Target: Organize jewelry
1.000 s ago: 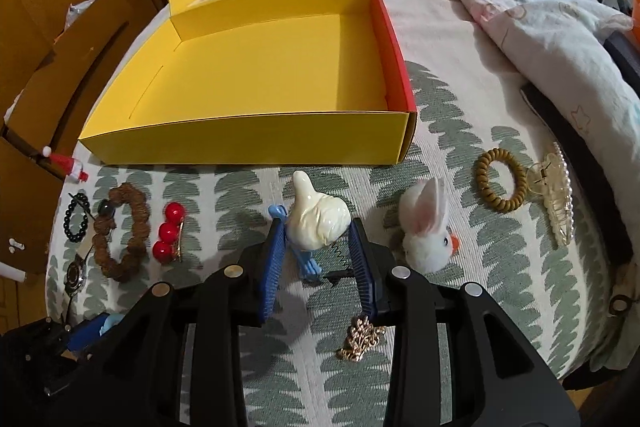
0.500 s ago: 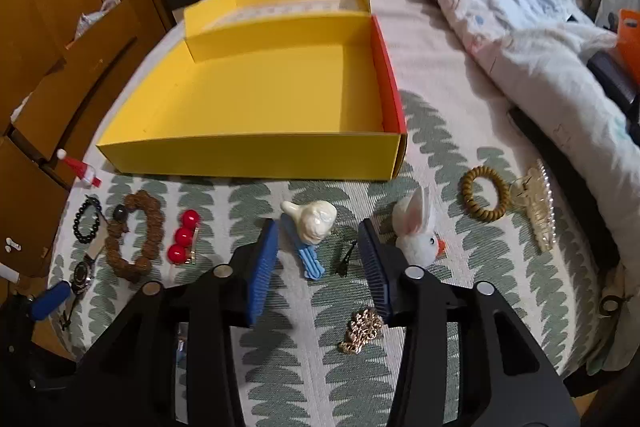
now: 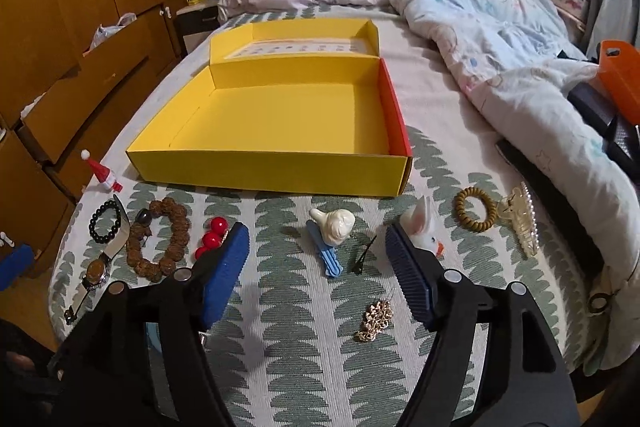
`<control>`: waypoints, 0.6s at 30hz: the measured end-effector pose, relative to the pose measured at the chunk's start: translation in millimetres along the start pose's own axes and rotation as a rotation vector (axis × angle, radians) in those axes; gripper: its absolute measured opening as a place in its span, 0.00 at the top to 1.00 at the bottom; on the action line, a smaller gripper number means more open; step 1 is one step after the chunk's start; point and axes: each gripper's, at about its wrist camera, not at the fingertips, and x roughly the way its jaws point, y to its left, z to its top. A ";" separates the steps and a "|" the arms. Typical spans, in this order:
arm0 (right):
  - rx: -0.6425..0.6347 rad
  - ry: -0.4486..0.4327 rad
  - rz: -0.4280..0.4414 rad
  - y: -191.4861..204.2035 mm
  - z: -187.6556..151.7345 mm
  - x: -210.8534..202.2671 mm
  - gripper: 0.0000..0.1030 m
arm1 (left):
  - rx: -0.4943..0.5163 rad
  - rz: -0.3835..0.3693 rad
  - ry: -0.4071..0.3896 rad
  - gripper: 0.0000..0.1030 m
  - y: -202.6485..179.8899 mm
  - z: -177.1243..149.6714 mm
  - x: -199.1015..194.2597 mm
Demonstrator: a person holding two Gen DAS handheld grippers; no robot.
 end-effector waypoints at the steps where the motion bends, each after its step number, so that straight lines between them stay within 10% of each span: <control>1: 0.002 -0.006 -0.001 -0.3 0.0 -1.6 0.28 | -0.003 0.003 -0.002 0.06 0.7 0.9 0.2; 18: 0.029 -0.003 -0.006 -3.8 -14.9 -10.8 0.26 | -0.015 -0.004 0.005 0.06 -1.2 6.1 4.0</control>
